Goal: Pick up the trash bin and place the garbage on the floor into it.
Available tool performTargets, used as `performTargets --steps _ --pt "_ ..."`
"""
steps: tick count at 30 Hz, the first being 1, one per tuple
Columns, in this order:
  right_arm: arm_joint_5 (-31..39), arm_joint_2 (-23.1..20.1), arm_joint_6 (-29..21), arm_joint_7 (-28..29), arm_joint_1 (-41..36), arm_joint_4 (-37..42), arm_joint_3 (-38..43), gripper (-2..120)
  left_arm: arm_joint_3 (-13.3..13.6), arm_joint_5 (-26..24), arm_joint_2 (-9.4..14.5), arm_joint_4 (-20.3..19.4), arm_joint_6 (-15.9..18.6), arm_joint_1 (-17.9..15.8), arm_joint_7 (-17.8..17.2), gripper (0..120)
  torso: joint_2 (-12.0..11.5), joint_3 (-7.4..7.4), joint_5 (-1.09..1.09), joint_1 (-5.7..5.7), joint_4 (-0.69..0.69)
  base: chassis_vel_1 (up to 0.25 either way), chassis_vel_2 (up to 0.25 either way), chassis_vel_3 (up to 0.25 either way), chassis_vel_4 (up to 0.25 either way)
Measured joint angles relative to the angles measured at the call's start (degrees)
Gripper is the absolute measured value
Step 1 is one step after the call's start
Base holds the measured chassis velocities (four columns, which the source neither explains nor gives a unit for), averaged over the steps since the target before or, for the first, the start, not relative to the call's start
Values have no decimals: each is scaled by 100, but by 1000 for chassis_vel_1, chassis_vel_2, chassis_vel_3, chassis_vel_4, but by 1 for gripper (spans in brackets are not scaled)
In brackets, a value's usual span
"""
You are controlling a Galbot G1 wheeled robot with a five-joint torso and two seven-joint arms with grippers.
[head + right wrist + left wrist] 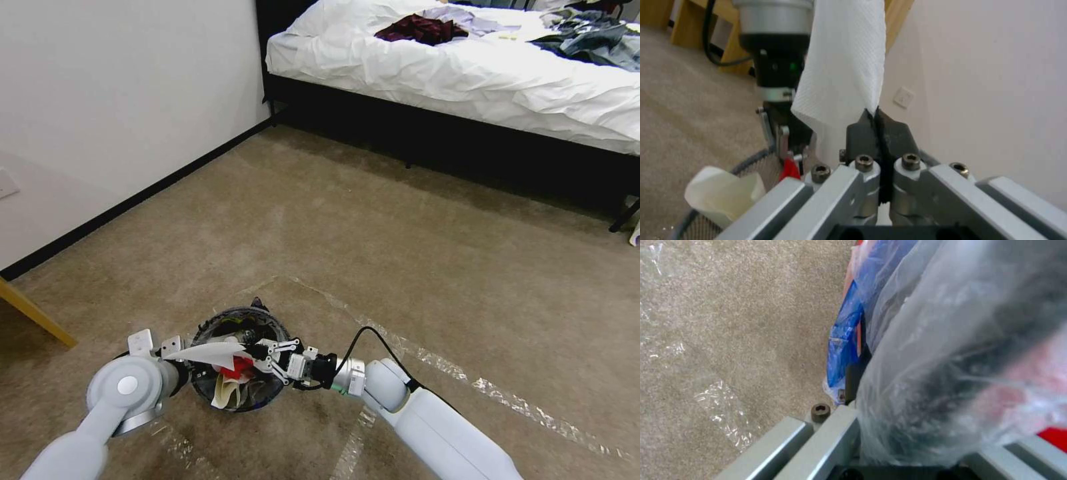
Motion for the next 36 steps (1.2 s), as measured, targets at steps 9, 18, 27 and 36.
performTargets --steps 9,18,27,36 --pt "-105 165 60 -77 37 -375 80 0 -23 -13 7 -15 0 34 34 0 0 0 0 0 0 0 0 0 0" --pt "-149 240 77 -64 63 -570 108 0 -24 -22 30 -6 1 23 50 0 0 0 0 0 0 0 0 0 0" --pt "-167 321 66 -35 101 -692 118 0 0 -104 110 -4 1 -25 -37 0 0 0 0 0 0 0 0 0 0" --pt "-174 385 86 -43 126 -899 168 0 22 -236 90 -3 1 -84 -133 0 0 0 0 0 0 0 0 0 0"
